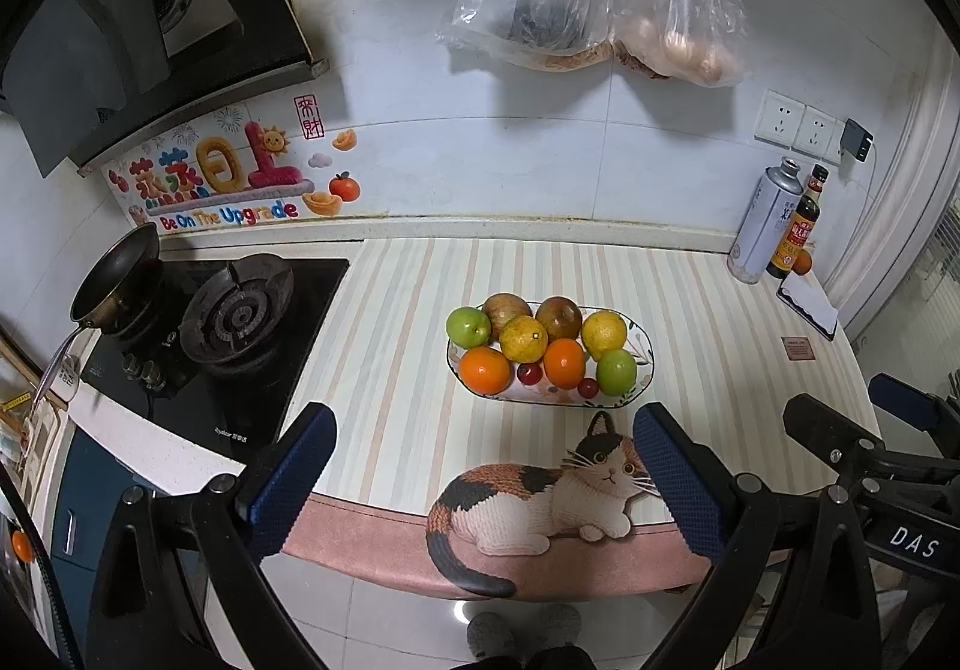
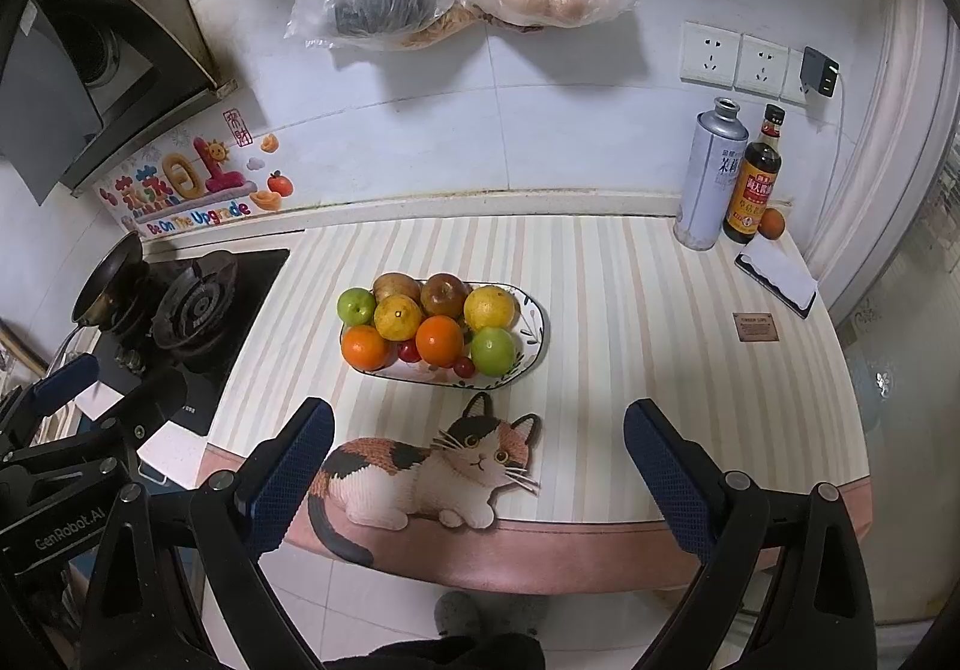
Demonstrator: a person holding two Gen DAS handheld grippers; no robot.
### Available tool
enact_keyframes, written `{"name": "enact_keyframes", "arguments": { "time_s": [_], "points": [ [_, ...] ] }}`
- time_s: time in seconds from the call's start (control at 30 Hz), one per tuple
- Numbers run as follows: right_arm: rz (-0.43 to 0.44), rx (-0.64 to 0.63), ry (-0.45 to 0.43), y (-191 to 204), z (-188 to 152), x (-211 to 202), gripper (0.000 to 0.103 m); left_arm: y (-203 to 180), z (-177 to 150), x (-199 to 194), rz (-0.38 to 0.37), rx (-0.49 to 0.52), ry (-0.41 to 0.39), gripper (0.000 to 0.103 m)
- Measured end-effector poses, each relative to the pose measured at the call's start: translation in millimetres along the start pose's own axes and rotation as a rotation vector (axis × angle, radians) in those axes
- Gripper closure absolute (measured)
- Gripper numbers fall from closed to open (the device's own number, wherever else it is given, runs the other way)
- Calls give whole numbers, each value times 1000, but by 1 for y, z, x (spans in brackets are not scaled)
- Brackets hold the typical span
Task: Organize fruits
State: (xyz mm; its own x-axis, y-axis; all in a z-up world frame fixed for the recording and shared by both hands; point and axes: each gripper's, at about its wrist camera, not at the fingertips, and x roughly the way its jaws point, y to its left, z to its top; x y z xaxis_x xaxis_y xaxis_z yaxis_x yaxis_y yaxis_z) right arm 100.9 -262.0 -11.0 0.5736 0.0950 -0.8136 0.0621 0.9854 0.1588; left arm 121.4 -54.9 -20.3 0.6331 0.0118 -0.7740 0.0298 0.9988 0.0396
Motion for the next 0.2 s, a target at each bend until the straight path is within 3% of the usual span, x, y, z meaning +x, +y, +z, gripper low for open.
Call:
{"name": "enact_keyframes", "arguments": {
  "time_s": [0.2],
  "points": [
    [-2,1,-2,-1,1,-1,4,0,0,-2,1,2,-7,1]
  ]
}}
